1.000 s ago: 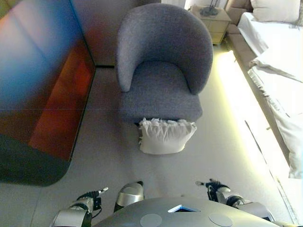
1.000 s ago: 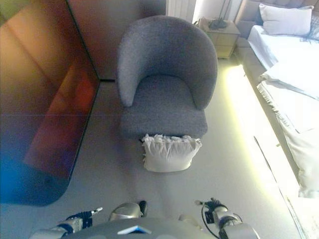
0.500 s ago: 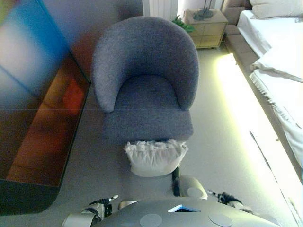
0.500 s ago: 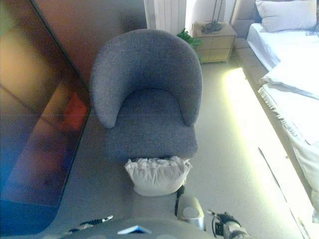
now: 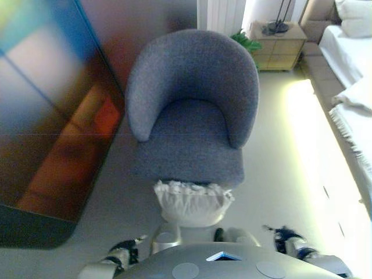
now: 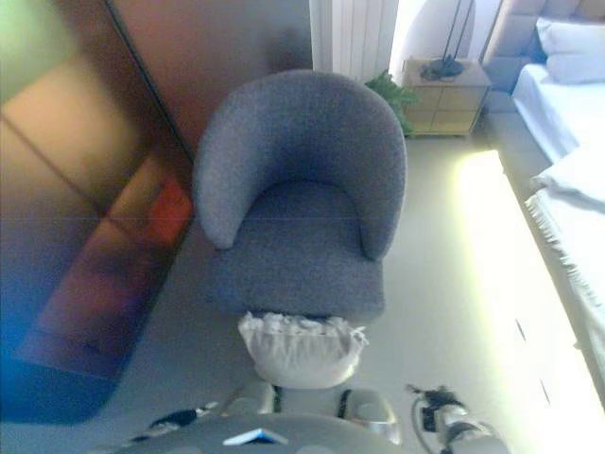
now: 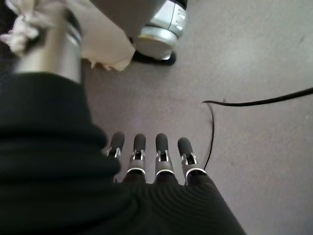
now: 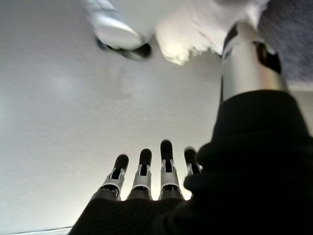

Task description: Pick up the cushion and take it to the sofa

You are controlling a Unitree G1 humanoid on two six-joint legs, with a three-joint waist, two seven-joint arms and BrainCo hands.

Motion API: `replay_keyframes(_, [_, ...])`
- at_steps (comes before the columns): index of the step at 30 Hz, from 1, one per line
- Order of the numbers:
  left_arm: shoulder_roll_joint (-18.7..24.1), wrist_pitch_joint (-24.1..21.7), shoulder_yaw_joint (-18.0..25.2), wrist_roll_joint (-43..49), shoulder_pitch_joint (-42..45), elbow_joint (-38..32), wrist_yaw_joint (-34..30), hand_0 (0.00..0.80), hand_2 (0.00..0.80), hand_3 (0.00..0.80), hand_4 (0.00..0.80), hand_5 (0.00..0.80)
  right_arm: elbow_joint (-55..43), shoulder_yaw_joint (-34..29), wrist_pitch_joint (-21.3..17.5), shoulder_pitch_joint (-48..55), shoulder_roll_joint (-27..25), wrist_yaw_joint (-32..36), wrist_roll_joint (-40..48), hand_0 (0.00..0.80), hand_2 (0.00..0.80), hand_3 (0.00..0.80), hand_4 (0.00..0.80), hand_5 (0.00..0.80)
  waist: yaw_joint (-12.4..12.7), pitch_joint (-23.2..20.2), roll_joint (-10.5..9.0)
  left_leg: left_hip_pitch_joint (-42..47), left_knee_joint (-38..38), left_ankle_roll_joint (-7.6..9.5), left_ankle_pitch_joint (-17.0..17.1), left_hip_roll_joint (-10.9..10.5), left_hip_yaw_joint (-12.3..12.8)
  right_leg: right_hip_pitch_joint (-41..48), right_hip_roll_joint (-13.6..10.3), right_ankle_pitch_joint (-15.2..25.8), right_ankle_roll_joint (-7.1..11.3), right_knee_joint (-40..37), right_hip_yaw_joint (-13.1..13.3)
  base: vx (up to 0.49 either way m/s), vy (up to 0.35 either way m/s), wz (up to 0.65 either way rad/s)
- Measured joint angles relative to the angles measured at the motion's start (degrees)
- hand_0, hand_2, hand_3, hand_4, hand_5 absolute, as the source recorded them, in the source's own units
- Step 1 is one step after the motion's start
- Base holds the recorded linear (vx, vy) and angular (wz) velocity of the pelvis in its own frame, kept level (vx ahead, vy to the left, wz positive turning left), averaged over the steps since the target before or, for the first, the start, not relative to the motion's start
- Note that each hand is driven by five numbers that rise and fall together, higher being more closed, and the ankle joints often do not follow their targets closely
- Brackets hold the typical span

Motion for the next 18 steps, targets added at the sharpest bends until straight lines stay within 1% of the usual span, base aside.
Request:
replay_keyframes(1, [0.0,0.0,0.0,-0.1,0.0,0.0,0.2,0.000,0.000,0.000,0.000,0.000,0.1,0.0,0.0,0.2,0.0,0.0,0.0,0.000,0.000,0.000,0.000,0.000,-0.1,-0.1,-0.22,1.1,0.0,0.25,-0.1,-0.1,0.2,1.4,-0.3,0.5,0.81,-1.4,-0.1,0.177,0.077,0.23])
replay_keyframes(2, [-0.2,0.0,0.0,-0.6,0.0,-0.2,0.8,0.000,0.000,0.000,0.000,0.000,0.1,-0.2,0.0,0.5,-0.3,0.0,0.0,0.000,0.000,0.000,0.000,0.000,-0.2,-0.5,0.88,2.9,-0.9,0.90,0.3,0.7,0.5,2.2,0.4,0.6,1.40,-2.1,-0.1,0.188,0.078,0.31])
replay_keyframes(3, [-0.2,0.0,0.0,-1.3,-0.1,-0.6,1.3,0.000,0.000,0.000,0.000,0.000,0.4,-0.8,-0.1,0.8,-0.2,0.0,-0.1,0.000,0.000,0.000,0.000,0.000,-0.2,-1.2,2.05,4.6,-3.6,0.84,-0.9,1.5,0.4,2.4,0.8,0.2,2.01,-1.8,0.0,0.181,0.080,0.29])
replay_keyframes(4, [0.3,0.0,0.0,-1.8,-0.1,-0.9,2.1,0.000,0.000,0.000,0.000,0.000,0.4,-1.0,-0.1,0.9,0.5,0.1,-0.2,0.000,0.000,0.000,0.000,0.000,-0.2,-1.3,1.71,5.2,-5.0,1.50,-0.5,0.8,0.9,2.5,0.4,0.2,2.36,-1.8,1.5,0.171,0.081,0.13])
replay_keyframes(5, [0.7,0.0,0.0,-2.3,-0.1,-1.1,2.6,0.000,0.000,0.000,0.000,0.000,0.3,-1.1,-0.1,0.8,0.8,0.1,-0.3,0.000,0.000,0.000,0.000,0.000,-0.1,-1.4,1.31,6.2,-5.9,1.88,-0.3,0.1,1.3,2.6,0.0,0.2,2.70,-2.0,2.2,0.163,0.089,-0.01])
replay_keyframes(7, [1.9,0.1,0.1,-2.3,0.2,-1.0,3.0,0.000,0.000,0.000,0.000,0.000,0.3,-1.2,-0.1,0.1,0.9,0.1,-0.7,0.000,0.000,0.000,0.000,0.000,-0.1,-1.4,1.00,7.2,-6.7,2.65,-0.5,-0.7,1.5,3.9,-0.6,0.7,3.77,-3.8,2.7,0.117,0.085,-0.05])
replay_keyframes(10, [3.3,0.1,0.1,-2.3,0.3,-1.0,3.4,0.000,0.000,0.000,0.000,0.000,0.0,-1.2,-0.4,-0.8,1.0,0.0,-0.7,0.000,0.000,0.000,0.000,0.000,-0.1,-1.2,0.94,7.9,-6.9,2.86,-0.6,-1.1,1.9,5.3,-0.8,1.6,4.72,-6.2,3.0,0.064,0.071,-0.04])
replay_keyframes(12, [3.6,0.2,0.1,-2.3,0.2,-1.1,3.5,0.000,0.000,0.000,0.000,0.000,-0.1,-1.2,-1.2,-1.4,0.9,0.0,-0.7,0.000,0.000,0.000,0.000,0.000,0.0,-0.7,0.92,8.6,-7.4,2.88,-0.7,-1.0,2.4,5.9,-0.5,2.5,4.76,-7.6,3.2,0.054,0.052,-0.11])
replay_keyframes(15, [3.6,0.6,0.1,-2.2,-0.1,-1.2,3.5,0.000,0.000,0.000,0.000,0.000,-1.2,-1.2,-3.4,-2.6,0.9,-0.3,-1.3,0.000,0.000,0.000,0.000,0.000,-0.1,0.8,1.39,8.8,-7.7,2.87,-0.7,-0.8,2.9,6.6,-0.2,3.5,4.76,-9.0,3.4,0.038,0.019,-0.08])
replay_keyframes(18, [3.7,0.6,0.1,-2.3,-1.1,-1.6,4.1,0.000,0.000,0.000,0.000,0.000,-3.0,-1.0,-5.9,-4.0,0.7,-1.4,-1.8,0.000,0.000,0.000,0.000,0.000,-0.1,2.6,1.02,8.8,-7.6,2.83,-0.7,-0.7,3.6,5.8,-0.1,3.5,4.74,-8.0,3.5,-0.039,-0.050,-0.13])
